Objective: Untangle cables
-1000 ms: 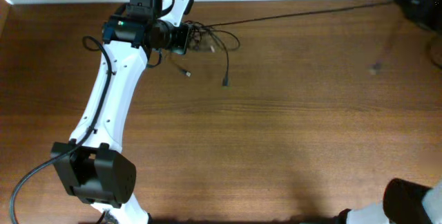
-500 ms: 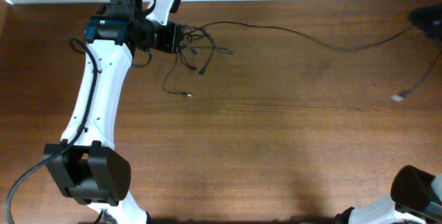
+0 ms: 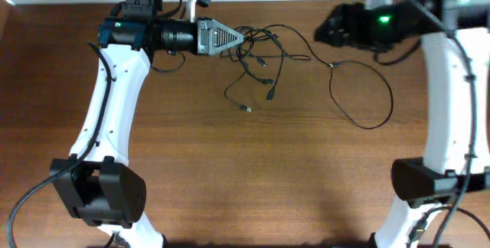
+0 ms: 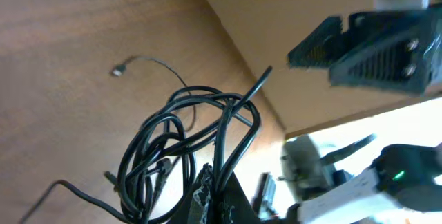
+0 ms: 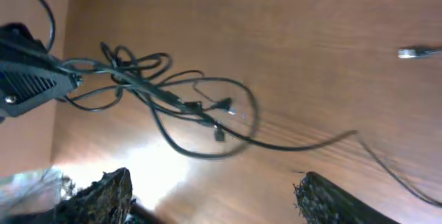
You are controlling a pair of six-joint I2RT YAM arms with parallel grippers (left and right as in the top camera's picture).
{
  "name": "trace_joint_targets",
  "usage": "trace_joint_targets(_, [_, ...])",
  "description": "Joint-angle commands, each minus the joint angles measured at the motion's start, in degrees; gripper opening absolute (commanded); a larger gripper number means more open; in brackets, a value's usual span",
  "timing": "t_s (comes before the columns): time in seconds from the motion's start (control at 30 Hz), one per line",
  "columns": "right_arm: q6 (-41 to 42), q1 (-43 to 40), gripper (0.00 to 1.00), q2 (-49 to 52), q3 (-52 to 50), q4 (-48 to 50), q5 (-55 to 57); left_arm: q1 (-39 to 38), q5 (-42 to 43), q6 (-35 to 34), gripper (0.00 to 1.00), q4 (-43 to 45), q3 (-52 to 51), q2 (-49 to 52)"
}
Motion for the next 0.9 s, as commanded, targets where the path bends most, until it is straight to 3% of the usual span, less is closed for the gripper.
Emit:
trace_joint_targets(0.0, [3.72, 6.45, 0.7, 2.36, 0.33, 4.72, 0.72, 0.13, -6.19, -21.35, 0.0, 0.24, 0.22, -0.24])
trace_joint_targets(0.07, [11.26, 11.67, 0.61, 2.62, 0.33, 9.6, 6.25, 0.13, -8.9, -31.26, 0.0, 1.05, 0.22, -0.24])
trace_joint_targets(0.1, [13.75, 13.31, 0.52, 3.15, 0.33, 10.91, 7.19, 0.13, -8.9, -33.66, 0.0, 2.32, 0.22, -0.24])
trace_joint_targets(0.2, [20.55, 17.88, 0.4, 6.86, 0.33, 14.78, 10.51, 0.13, -8.17, -39.76, 0.0, 6.21, 0.22, -0.24])
trace_joint_targets(0.27, [23.37, 18.27, 0.36, 8.33, 0.33, 18.93, 10.56, 0.13, -6.56, -40.68, 0.0, 7.58, 0.22, -0.24])
trace_joint_targets(0.63, [27.93, 18.27, 0.36, 12.04, 0.33, 33.97, 10.54, -0.15, 16.06, -41.68, 0.0, 17.05, 0.22, -0.24])
trace_joint_targets(0.7, [28.79, 18.25, 0.23, 12.46, 0.33, 35.67, 10.54, -0.37, 17.73, -41.66, 0.0, 17.88, 0.22, -0.24])
trace_joint_targets(0.77, [28.74, 17.07, 0.04, 12.46, 0.33, 34.25, 10.54, 0.28, 18.67, -41.66, 0.0, 19.32, 0.22, -0.24])
trace_joint_targets(0.87, [21.81, 10.27, 0.04, 12.35, 0.33, 23.39, 9.84, 6.91, 14.97, -40.72, 0.0, 23.87, 0.22, -0.24])
